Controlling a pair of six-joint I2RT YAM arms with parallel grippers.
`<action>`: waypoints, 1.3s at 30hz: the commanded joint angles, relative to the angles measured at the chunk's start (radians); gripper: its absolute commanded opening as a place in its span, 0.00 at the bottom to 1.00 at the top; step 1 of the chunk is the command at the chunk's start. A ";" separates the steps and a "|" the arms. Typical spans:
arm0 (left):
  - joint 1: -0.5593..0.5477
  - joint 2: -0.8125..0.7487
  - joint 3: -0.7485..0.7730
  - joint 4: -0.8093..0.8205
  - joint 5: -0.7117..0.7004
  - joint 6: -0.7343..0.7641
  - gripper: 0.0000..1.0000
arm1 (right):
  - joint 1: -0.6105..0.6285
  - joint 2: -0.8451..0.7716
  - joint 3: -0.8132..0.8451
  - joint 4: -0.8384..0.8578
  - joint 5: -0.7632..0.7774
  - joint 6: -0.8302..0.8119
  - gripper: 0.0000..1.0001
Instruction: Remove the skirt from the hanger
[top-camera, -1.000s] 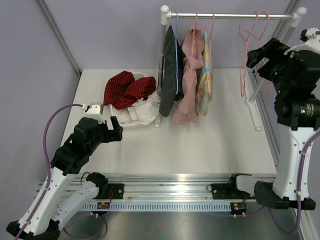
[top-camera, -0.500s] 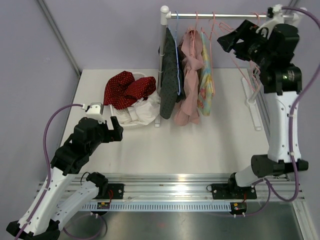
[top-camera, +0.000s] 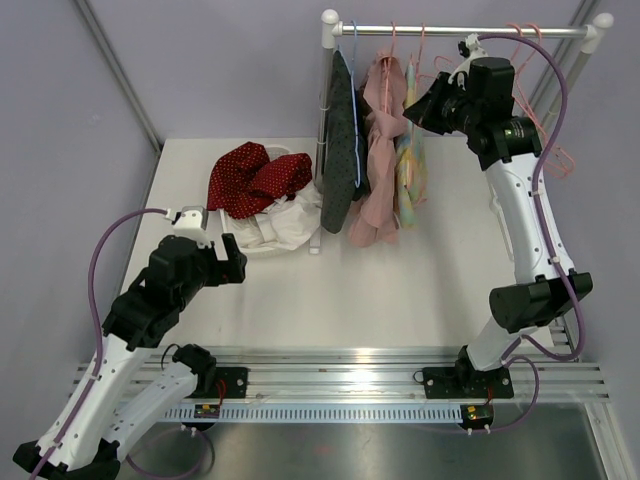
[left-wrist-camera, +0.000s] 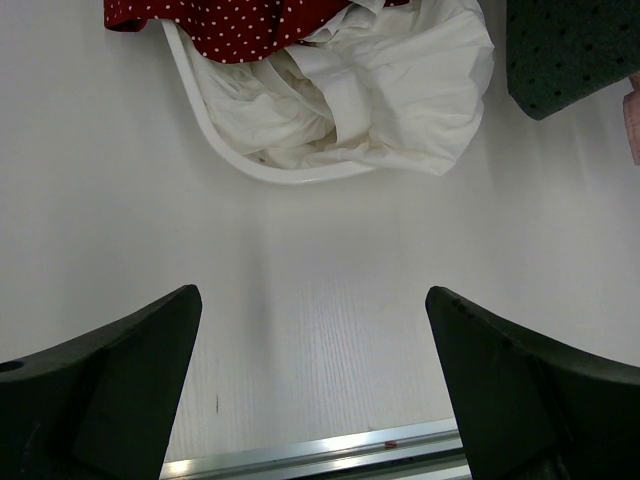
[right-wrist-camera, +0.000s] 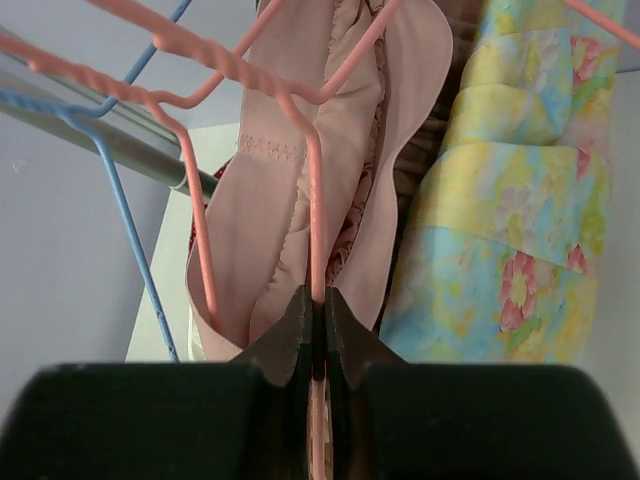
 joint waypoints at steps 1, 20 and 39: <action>-0.003 -0.008 0.001 0.052 0.022 0.003 0.99 | 0.001 -0.053 -0.030 0.067 0.033 -0.006 0.04; -0.036 0.090 0.217 0.198 0.279 0.009 0.99 | 0.000 -0.341 -0.022 -0.023 0.074 0.009 0.00; -0.561 0.775 0.518 0.932 0.601 0.059 0.99 | 0.000 -0.831 -0.323 -0.199 -0.271 0.193 0.00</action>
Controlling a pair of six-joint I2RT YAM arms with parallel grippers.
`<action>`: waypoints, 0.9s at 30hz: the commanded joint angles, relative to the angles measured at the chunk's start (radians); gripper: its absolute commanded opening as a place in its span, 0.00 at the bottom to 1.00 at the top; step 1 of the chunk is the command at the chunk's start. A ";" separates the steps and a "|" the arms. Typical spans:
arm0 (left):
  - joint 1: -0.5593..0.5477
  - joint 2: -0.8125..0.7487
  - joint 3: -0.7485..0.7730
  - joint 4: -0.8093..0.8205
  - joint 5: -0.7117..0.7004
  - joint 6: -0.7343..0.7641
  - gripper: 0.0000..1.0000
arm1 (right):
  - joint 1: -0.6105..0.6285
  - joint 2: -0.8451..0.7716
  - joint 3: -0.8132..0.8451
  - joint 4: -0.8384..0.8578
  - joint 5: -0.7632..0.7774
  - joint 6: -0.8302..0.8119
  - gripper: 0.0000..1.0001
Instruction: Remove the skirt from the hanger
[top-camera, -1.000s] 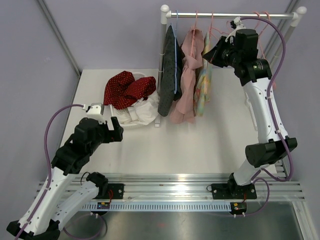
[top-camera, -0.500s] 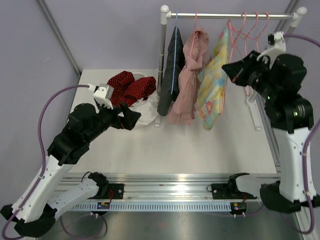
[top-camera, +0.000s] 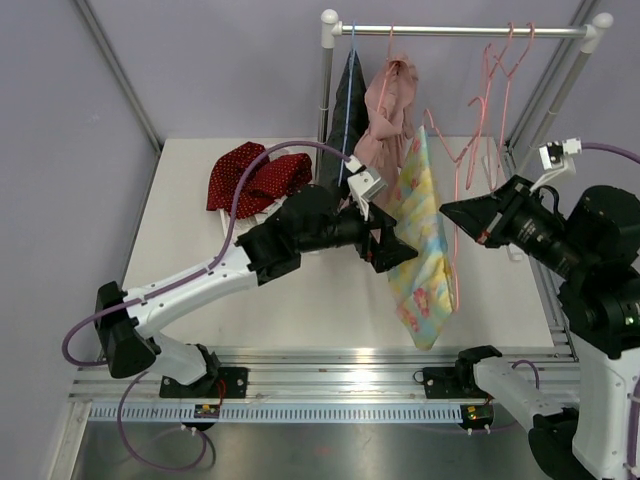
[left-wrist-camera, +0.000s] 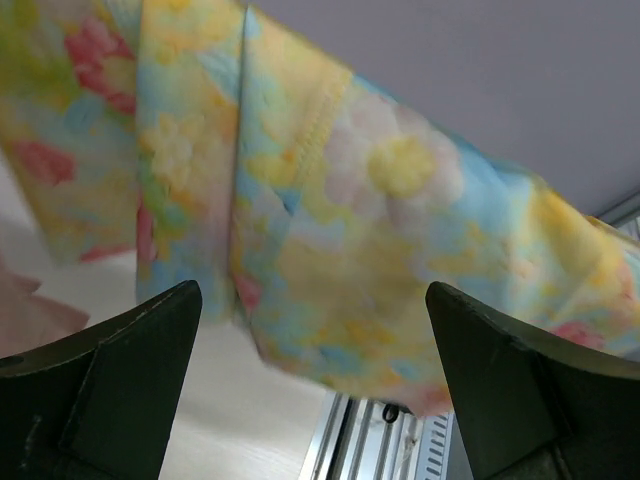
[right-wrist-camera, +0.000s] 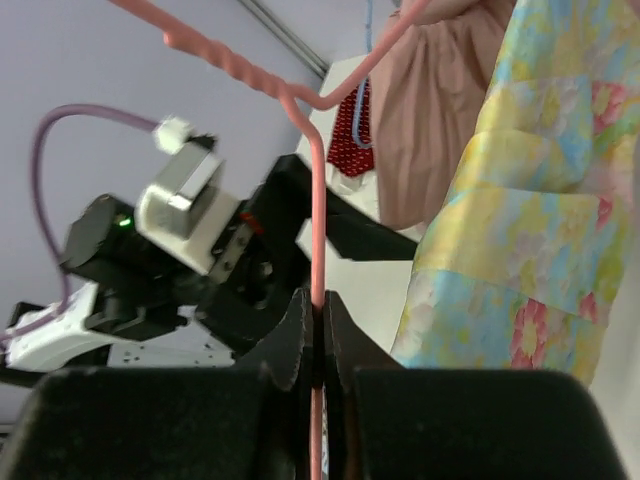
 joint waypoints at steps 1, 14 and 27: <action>-0.022 0.022 0.085 0.210 0.117 0.020 0.99 | 0.002 -0.067 0.068 0.016 -0.103 0.050 0.00; -0.021 0.046 0.055 0.336 0.177 -0.042 0.00 | 0.002 -0.125 0.014 0.063 -0.180 0.128 0.00; 0.062 -0.385 -0.074 -0.176 -0.418 0.143 0.00 | 0.001 -0.154 0.011 -0.063 -0.011 0.039 0.00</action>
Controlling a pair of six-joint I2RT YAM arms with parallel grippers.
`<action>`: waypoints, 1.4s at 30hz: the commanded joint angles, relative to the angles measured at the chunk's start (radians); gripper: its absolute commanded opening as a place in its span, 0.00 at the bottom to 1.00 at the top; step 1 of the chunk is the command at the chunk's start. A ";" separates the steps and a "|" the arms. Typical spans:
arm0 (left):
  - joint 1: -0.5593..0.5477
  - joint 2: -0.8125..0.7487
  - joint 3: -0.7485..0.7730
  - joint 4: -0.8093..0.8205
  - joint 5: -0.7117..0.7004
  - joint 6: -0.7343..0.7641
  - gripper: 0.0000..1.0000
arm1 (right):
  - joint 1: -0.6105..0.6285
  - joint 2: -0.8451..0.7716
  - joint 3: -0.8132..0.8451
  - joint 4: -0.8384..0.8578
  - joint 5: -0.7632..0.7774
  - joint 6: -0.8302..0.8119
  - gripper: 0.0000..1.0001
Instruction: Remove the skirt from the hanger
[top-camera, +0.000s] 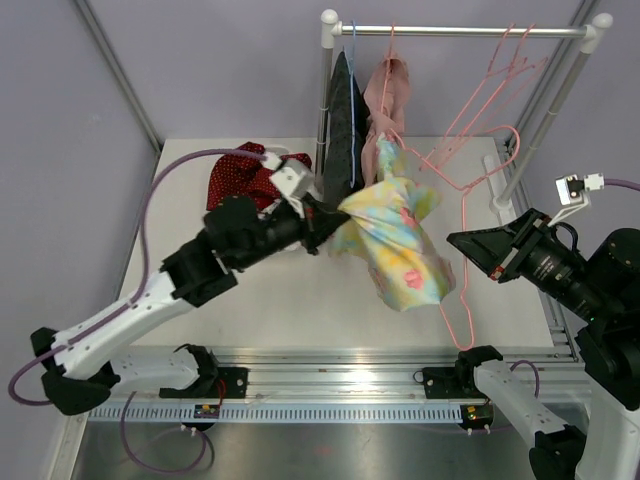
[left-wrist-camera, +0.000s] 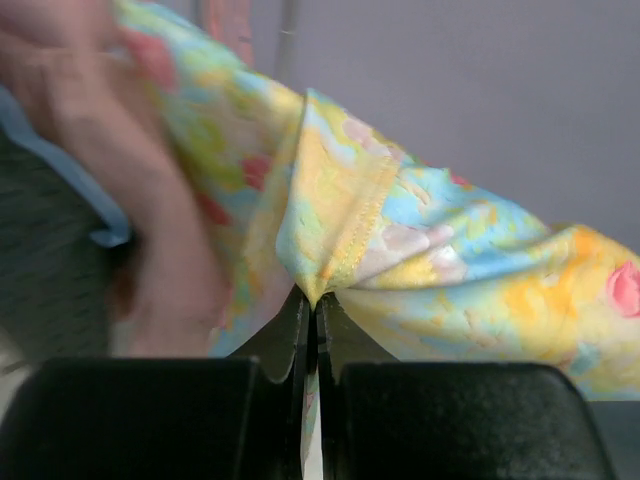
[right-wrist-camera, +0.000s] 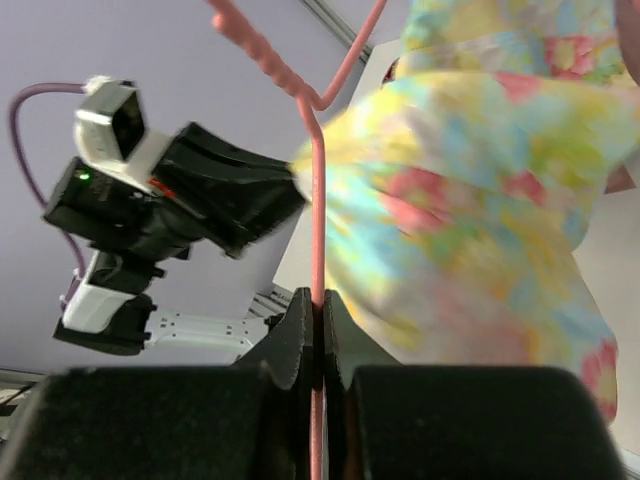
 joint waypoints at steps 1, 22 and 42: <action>0.088 -0.211 -0.044 -0.118 -0.215 0.077 0.00 | 0.001 -0.025 0.000 0.016 0.059 -0.047 0.00; 0.332 -0.369 0.186 -0.333 -0.543 0.217 0.00 | 0.001 -0.003 0.120 -0.149 0.266 -0.126 0.00; 0.771 0.407 0.579 -0.290 -0.262 0.139 0.00 | 0.002 0.026 0.020 -0.068 0.235 -0.131 0.00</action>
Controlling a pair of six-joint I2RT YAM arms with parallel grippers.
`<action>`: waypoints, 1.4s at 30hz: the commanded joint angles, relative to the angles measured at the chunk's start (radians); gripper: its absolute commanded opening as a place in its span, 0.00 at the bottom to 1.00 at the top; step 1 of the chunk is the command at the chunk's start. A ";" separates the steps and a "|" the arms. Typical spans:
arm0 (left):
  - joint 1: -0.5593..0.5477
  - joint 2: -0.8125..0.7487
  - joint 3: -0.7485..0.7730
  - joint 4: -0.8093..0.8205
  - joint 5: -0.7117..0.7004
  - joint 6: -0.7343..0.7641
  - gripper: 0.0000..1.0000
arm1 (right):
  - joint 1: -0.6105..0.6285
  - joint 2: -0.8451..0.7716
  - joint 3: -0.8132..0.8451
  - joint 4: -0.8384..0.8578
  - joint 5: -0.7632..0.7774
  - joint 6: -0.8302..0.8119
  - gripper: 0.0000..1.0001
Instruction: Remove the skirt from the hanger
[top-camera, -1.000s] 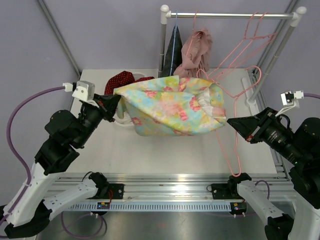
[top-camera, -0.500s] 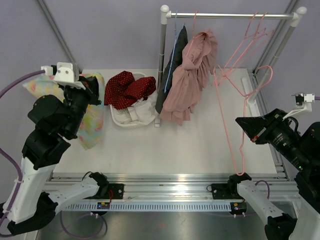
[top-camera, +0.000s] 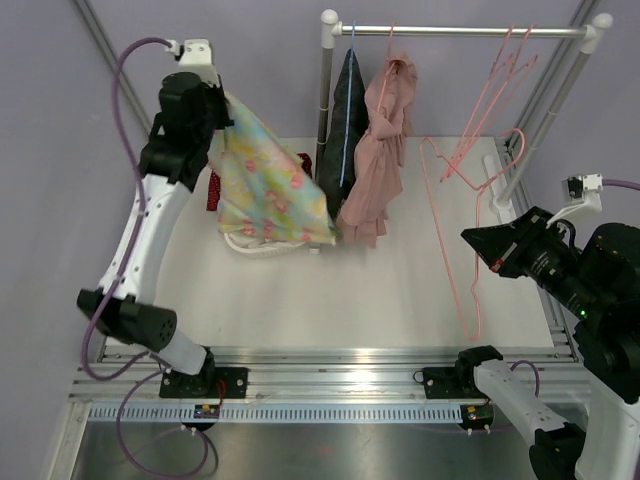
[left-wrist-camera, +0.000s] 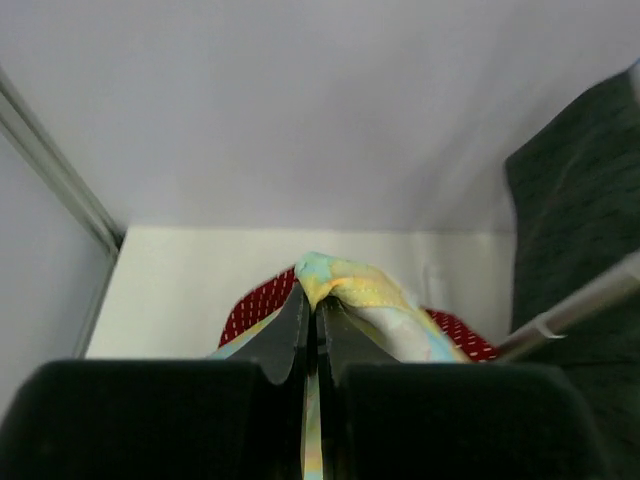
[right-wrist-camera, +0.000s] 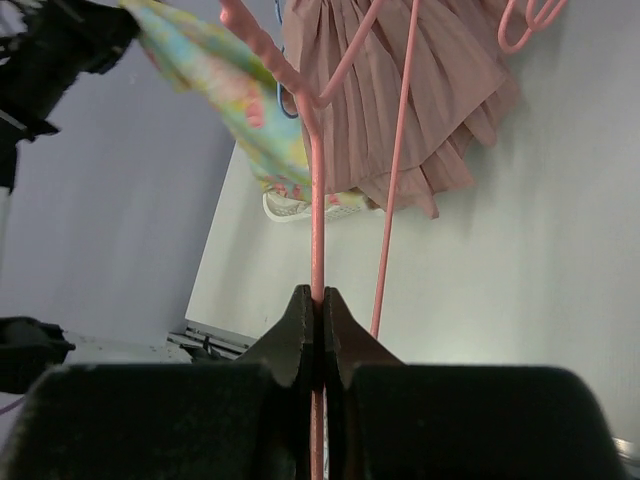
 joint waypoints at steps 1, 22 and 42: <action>0.016 0.116 -0.002 0.022 0.020 -0.047 0.00 | 0.001 0.015 0.030 0.044 0.010 -0.027 0.00; 0.018 -0.406 -0.488 -0.333 0.109 -0.200 0.99 | 0.002 0.308 0.211 0.239 0.165 -0.110 0.00; -0.034 -0.870 -0.958 -0.305 0.041 -0.231 0.99 | -0.010 0.874 0.521 0.365 0.447 -0.247 0.00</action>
